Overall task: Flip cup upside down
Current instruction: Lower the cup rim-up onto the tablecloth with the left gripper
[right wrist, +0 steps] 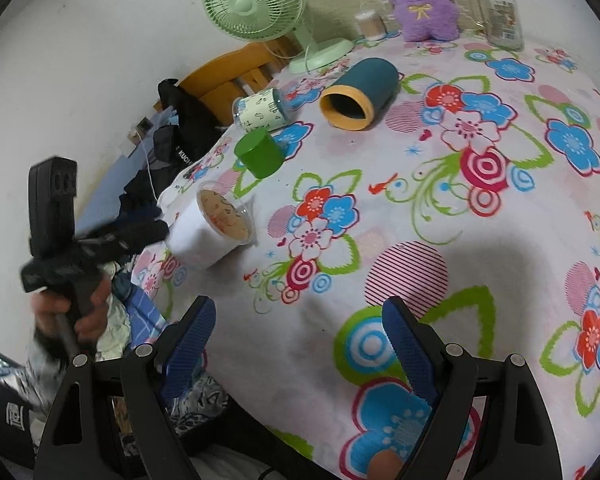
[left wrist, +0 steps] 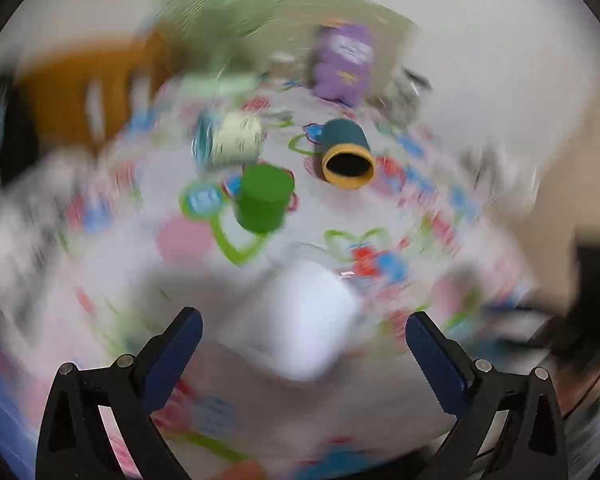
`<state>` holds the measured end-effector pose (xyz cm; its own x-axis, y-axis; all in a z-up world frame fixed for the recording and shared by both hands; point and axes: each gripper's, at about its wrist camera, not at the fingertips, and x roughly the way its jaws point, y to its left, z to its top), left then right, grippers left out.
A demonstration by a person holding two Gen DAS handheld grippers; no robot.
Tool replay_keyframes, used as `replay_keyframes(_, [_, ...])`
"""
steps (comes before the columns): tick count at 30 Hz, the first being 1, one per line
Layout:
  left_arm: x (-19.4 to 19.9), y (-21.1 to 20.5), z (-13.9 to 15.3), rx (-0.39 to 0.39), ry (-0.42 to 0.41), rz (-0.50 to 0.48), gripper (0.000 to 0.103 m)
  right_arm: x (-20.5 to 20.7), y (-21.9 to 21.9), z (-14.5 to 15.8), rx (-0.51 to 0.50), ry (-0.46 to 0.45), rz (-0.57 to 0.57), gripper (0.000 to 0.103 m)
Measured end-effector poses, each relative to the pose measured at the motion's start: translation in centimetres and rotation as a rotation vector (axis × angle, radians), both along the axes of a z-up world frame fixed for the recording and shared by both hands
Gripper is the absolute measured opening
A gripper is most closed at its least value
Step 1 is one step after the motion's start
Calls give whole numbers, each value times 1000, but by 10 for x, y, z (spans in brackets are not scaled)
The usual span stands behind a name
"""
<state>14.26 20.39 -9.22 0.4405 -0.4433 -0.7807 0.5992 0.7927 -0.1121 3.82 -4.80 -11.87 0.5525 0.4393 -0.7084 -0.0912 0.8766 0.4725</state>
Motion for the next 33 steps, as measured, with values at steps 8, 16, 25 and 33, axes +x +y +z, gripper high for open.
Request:
replay_keyframes(8, [9,-36,-39,325,-4,-427,98,0,1,-7,9,21,-23,87])
replay_keyframes(16, [13,-40,-55,320,96,-445,64,-2,-7,-4,9,19,-44,87])
replay_keyframes(25, [-3,-63,-13,616,308,-473,64,7,-1,-8,32,11,-8,87])
replay_keyframes(33, [-3,-94,-15,956,571,-514,65,3,-3,-11,61,-3,-4,87])
